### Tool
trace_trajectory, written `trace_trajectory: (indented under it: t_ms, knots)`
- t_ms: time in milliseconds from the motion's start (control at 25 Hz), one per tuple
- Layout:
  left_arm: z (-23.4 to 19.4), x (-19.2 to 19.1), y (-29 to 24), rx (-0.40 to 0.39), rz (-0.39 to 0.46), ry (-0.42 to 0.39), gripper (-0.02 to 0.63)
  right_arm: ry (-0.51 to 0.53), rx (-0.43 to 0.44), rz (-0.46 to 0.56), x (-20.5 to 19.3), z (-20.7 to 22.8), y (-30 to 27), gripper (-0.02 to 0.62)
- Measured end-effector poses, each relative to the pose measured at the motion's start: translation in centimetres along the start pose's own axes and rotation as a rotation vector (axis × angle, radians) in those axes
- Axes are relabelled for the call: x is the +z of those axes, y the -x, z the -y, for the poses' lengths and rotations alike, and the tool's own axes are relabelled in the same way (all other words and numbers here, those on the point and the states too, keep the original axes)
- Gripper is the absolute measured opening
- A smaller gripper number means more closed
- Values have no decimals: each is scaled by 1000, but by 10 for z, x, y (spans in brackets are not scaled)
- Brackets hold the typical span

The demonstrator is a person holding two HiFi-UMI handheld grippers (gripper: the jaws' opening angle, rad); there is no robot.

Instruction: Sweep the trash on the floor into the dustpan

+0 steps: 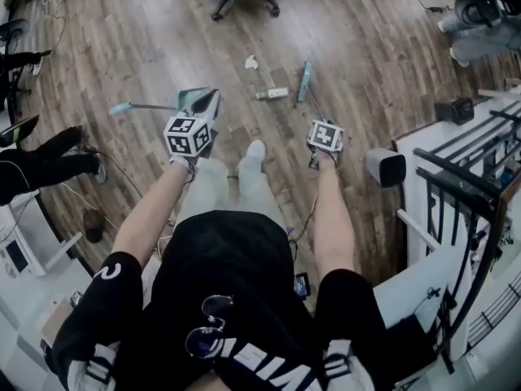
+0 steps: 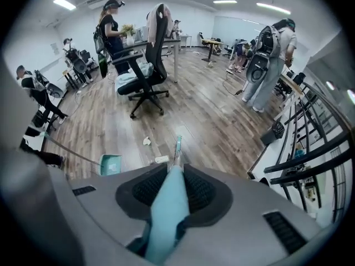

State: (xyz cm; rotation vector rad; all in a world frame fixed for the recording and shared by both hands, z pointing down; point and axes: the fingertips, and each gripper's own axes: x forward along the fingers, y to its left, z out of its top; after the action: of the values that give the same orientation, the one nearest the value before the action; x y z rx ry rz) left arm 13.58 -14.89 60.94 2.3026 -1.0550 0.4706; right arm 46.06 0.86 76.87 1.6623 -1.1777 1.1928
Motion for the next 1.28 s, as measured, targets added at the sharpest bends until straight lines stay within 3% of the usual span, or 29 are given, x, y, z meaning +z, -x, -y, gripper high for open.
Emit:
trace_trajectory:
  t_ms: [40,160,200,280,360,520,760,1280]
  knots:
    - [-3,-4,-2,1,-2,5,-2,13,10,-8,-2,-5,-9,84]
    - [-17,-18,-1,13,-11,23,-2,5,206,16,-3,-60,-34,84]
    - [-23,-23,1,21,-15,30,-2,25,188,-10,-10,-62,-38,84]
    - [-34,-34,6,41,-25,45,-2,96,73,-78,-26,-51,-40,84]
    - [-43,-46,13,66,-33,66,-2,180,1,-88,-34,-49,-43,84]
    - [-59,-59,32,95,-36,104,-2,285,28,-22,-30,-81,-46,84]
    - [-95,-63,61,136,-5,137,-2,311,27,-45,-42,-122,-38,84]
    - [-192,-82,154,244,41,227,-2,383,105,-36,-66,-288,-20,84]
